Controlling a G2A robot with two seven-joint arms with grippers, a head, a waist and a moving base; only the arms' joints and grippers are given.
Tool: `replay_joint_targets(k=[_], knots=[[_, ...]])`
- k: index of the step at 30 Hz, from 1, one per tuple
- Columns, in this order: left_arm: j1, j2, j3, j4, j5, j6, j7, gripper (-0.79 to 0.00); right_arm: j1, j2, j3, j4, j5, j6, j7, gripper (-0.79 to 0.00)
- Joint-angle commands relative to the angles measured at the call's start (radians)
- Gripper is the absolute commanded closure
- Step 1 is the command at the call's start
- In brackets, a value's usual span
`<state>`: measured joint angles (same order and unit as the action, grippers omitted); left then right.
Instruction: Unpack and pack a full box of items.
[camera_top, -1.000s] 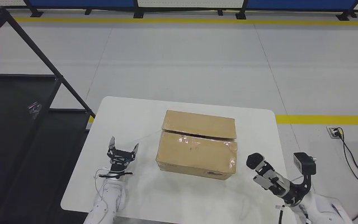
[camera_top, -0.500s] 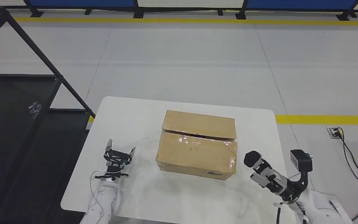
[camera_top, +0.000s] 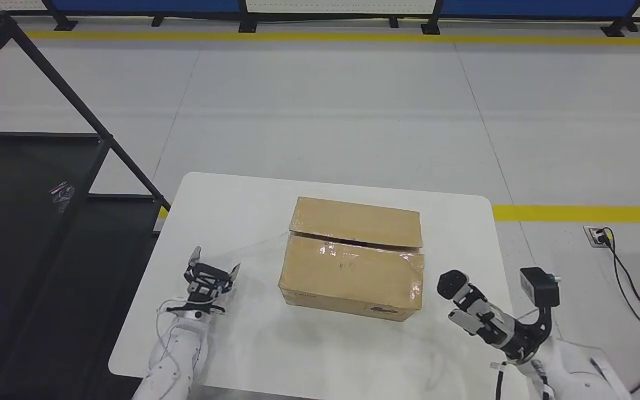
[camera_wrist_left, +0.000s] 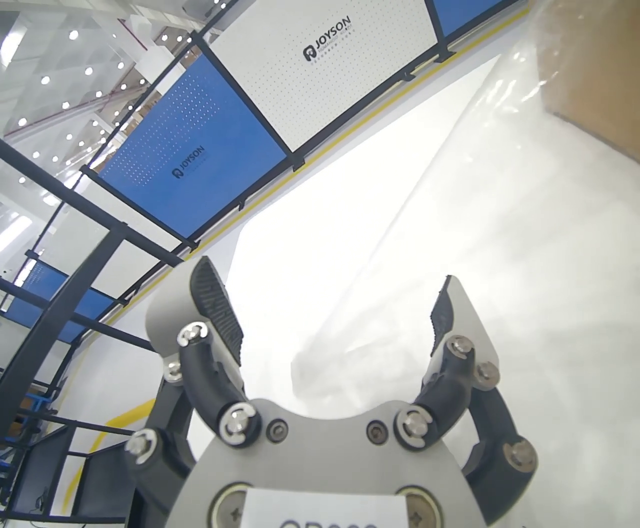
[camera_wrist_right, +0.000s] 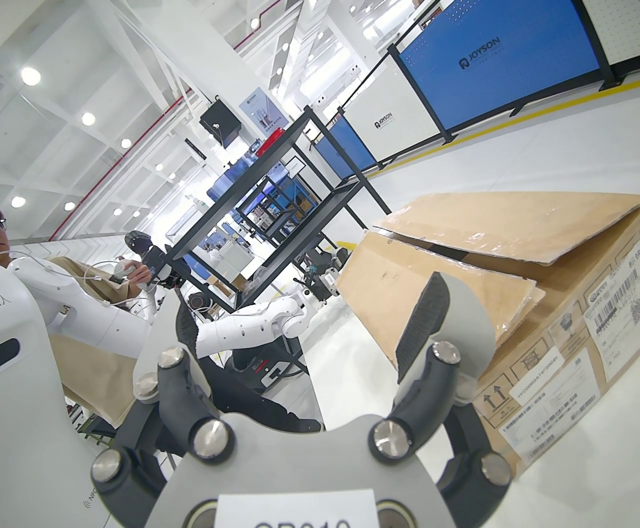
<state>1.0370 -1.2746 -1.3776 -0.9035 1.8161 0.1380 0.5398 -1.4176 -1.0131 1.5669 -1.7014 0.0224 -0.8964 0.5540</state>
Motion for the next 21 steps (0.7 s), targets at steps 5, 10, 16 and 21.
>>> replay_joint_targets(k=[5,10,16,21], knots=[[0.071,0.010,-0.020,-0.104,-0.033,-0.073,0.104,-0.785,0.013,0.003,-0.003,0.007,0.003,0.016,0.011,-0.785],[0.152,0.030,-0.053,-0.242,0.007,-0.148,0.139,-0.785,0.062,0.003,-0.016,0.039,-0.040,0.091,0.006,-0.785],[0.261,0.050,-0.107,-0.424,0.000,-0.242,0.146,-0.785,0.098,-0.001,-0.021,0.079,-0.084,0.167,-0.038,-0.785],[0.266,0.050,-0.110,-0.434,-0.002,-0.240,0.140,-0.785,0.098,-0.001,-0.021,0.079,-0.084,0.167,-0.038,-0.785]])
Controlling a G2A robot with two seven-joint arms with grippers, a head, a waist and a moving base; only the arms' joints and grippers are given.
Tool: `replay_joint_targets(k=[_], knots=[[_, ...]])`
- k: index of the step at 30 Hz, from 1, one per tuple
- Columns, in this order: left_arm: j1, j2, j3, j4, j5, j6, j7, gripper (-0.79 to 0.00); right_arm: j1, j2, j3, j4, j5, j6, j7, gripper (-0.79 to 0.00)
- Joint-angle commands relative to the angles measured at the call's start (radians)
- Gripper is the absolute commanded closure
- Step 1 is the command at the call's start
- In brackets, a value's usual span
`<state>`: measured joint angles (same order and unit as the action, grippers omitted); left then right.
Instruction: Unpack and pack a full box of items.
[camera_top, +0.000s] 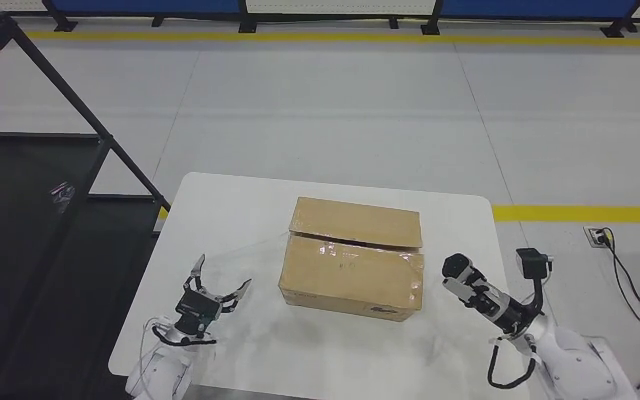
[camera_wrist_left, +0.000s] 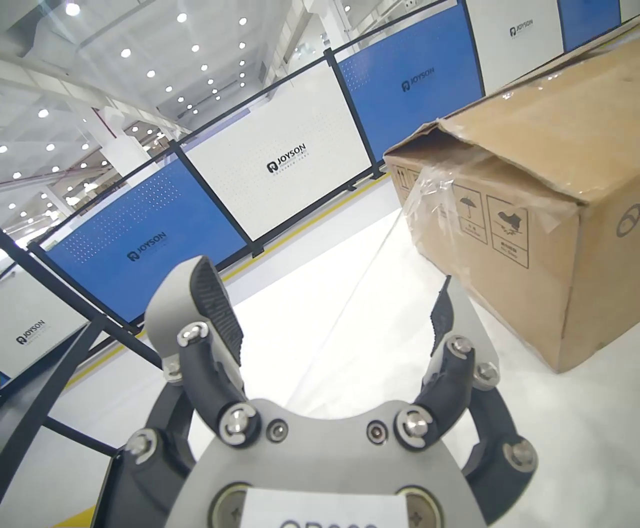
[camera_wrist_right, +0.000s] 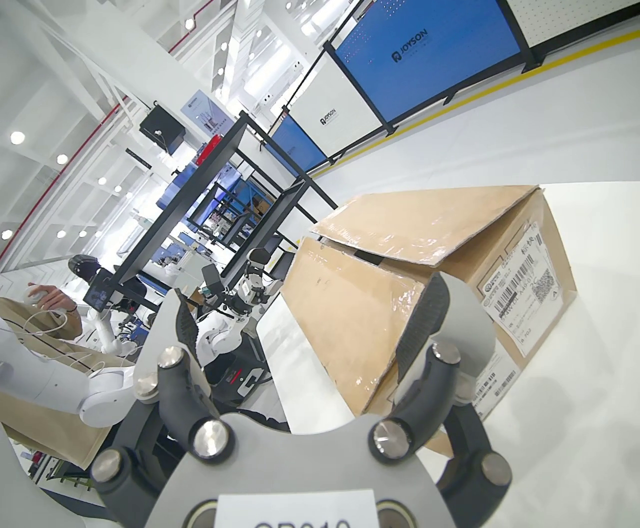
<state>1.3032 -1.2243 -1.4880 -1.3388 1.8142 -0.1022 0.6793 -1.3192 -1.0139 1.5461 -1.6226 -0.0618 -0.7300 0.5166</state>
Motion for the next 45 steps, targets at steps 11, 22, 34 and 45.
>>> replay_joint_targets(k=[11,22,34,45], knots=[[-0.013,-0.006,0.009,-0.056,-0.173,-0.120,-0.016,-0.785,0.070,0.000,-0.041,0.102,0.077,0.037,0.080,-0.785],[-0.030,0.004,-0.038,-0.084,-0.364,-0.306,-0.078,-0.785,0.280,-0.016,-0.177,0.358,0.310,-0.021,0.275,-0.785],[-0.035,0.005,-0.017,-0.086,-0.363,-0.291,-0.076,-0.785,0.367,-0.022,-0.237,0.444,0.617,-0.051,0.522,-0.785],[-0.046,0.005,0.011,-0.115,-0.378,-0.312,-0.031,-0.785,0.238,0.038,-0.179,0.199,0.704,0.018,0.592,-0.785]])
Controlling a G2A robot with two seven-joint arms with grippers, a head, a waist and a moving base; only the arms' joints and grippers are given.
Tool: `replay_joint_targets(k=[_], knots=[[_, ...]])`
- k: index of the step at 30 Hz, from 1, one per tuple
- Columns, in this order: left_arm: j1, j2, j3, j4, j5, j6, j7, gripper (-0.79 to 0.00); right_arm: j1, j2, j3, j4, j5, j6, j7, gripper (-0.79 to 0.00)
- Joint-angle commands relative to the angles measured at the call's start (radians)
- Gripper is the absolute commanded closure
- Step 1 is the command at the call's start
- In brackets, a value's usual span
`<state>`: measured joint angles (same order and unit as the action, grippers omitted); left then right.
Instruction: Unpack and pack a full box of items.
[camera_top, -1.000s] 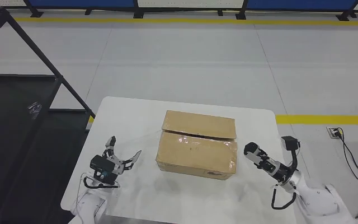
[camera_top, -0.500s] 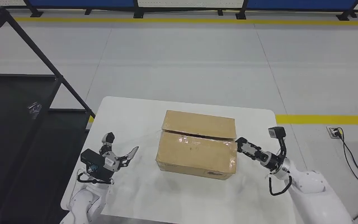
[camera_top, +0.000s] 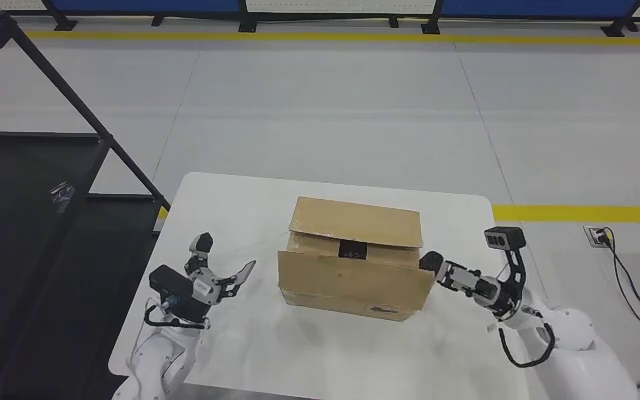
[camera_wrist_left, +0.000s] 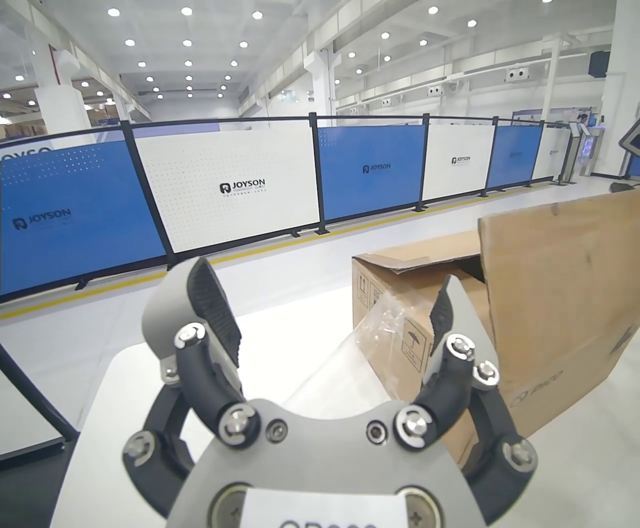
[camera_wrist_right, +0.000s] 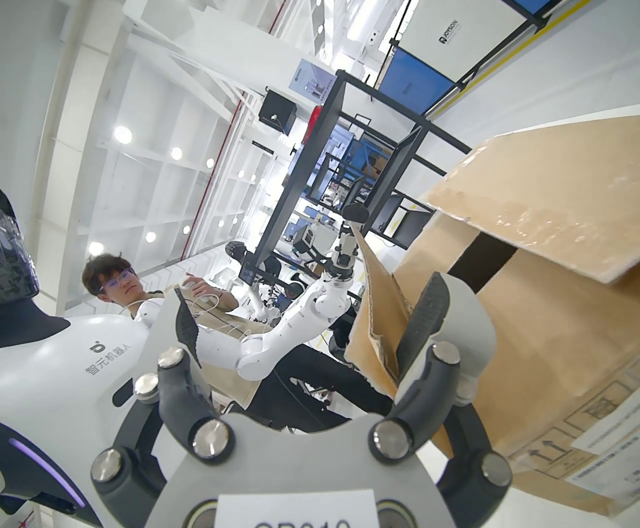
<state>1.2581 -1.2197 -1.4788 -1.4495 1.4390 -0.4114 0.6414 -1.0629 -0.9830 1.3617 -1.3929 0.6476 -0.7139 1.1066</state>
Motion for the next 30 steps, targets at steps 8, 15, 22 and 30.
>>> replay_joint_targets(k=[8,15,22,30], knots=[[0.010,0.009,0.006,-0.053,0.010,-0.103,0.058,-0.785,-0.155,0.073,0.035,-0.225,-0.132,-0.010,-0.010,-0.785],[0.024,0.028,-0.001,-0.075,0.095,-0.245,0.105,-0.785,-0.222,0.137,-0.014,-0.278,-0.278,-0.063,-0.063,-0.785],[0.021,0.053,0.011,-0.041,0.250,-0.382,0.090,-0.785,-0.194,0.179,-0.105,-0.231,-0.319,-0.093,-0.093,-0.785],[-0.004,0.064,0.052,0.038,0.343,-0.365,0.051,-0.785,-0.105,0.184,-0.186,-0.169,-0.201,-0.120,-0.120,-0.785]])
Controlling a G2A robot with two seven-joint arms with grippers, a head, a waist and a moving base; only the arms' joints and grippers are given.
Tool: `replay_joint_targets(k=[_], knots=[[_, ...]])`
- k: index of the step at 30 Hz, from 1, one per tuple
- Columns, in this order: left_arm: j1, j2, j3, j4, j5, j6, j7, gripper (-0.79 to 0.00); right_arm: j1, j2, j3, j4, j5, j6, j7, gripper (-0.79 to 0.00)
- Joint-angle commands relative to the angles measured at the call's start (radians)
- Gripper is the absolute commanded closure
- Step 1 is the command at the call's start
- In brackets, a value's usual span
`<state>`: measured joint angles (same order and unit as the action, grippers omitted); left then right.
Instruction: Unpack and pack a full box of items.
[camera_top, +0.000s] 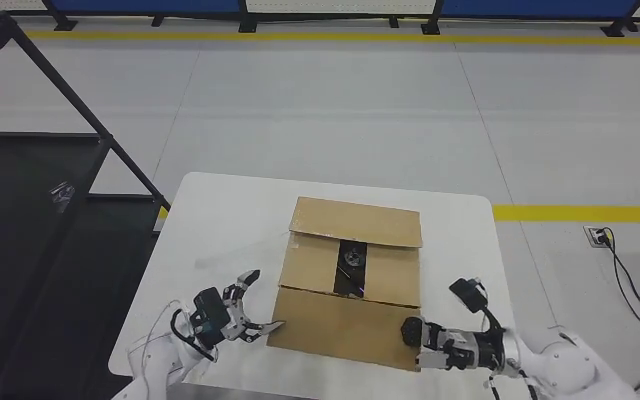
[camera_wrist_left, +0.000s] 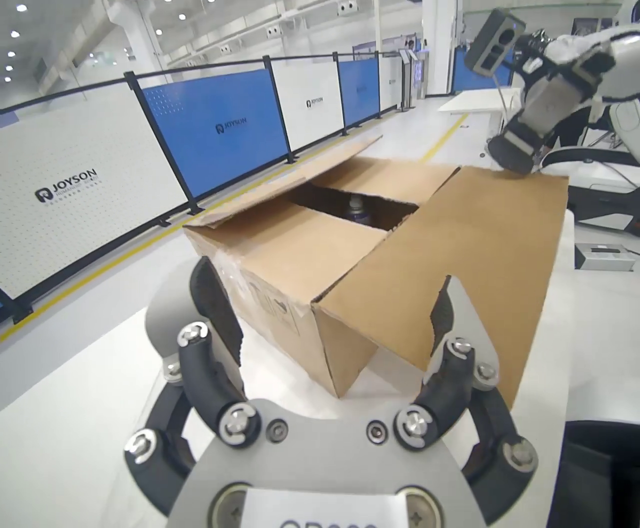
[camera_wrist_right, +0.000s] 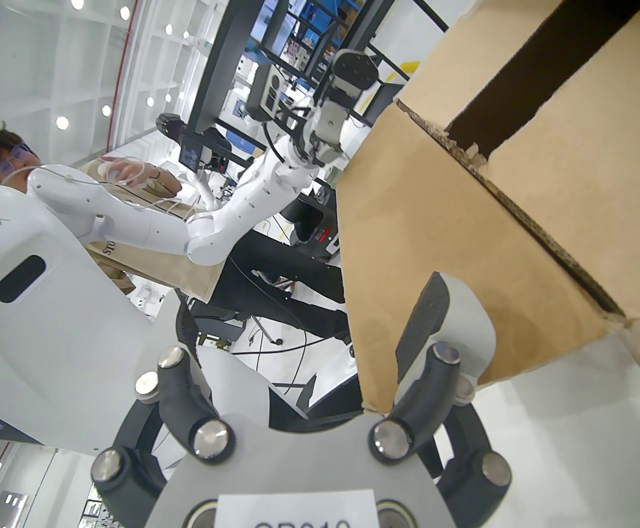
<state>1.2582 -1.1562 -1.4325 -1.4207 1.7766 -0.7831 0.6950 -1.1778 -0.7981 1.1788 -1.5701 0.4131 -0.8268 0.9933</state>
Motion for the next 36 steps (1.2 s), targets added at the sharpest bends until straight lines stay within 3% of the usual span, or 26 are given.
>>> replay_joint_targets(k=[1,4,8,19,22,25,36], knots=[[-0.007,0.001,0.009,0.016,0.009,0.015,-0.004,-0.785,0.019,-0.002,-0.005,0.019,0.064,-0.014,-0.014,-0.785],[-0.017,0.003,0.022,0.040,0.006,0.025,-0.001,-0.785,0.050,-0.010,-0.005,0.059,0.153,0.002,-0.047,-0.785],[-0.032,0.005,0.032,0.068,-0.002,0.029,0.000,-0.785,0.092,-0.026,-0.014,0.091,0.234,0.104,-0.145,-0.785],[-0.032,0.005,0.032,0.068,-0.002,0.029,0.000,-0.785,0.090,-0.027,-0.015,0.092,0.232,0.114,-0.152,-0.785],[-0.027,0.004,0.034,0.064,-0.016,0.040,-0.009,-0.785,0.098,-0.036,-0.024,0.087,0.178,0.201,-0.262,-0.785],[-0.016,0.002,0.032,0.054,-0.079,0.068,-0.021,-0.785,0.127,-0.052,-0.048,0.111,0.224,0.318,-0.328,-0.785],[-0.007,0.006,0.046,0.043,-0.114,0.104,-0.043,-0.785,0.272,-0.105,-0.120,0.268,0.330,0.483,-0.290,-0.785]])
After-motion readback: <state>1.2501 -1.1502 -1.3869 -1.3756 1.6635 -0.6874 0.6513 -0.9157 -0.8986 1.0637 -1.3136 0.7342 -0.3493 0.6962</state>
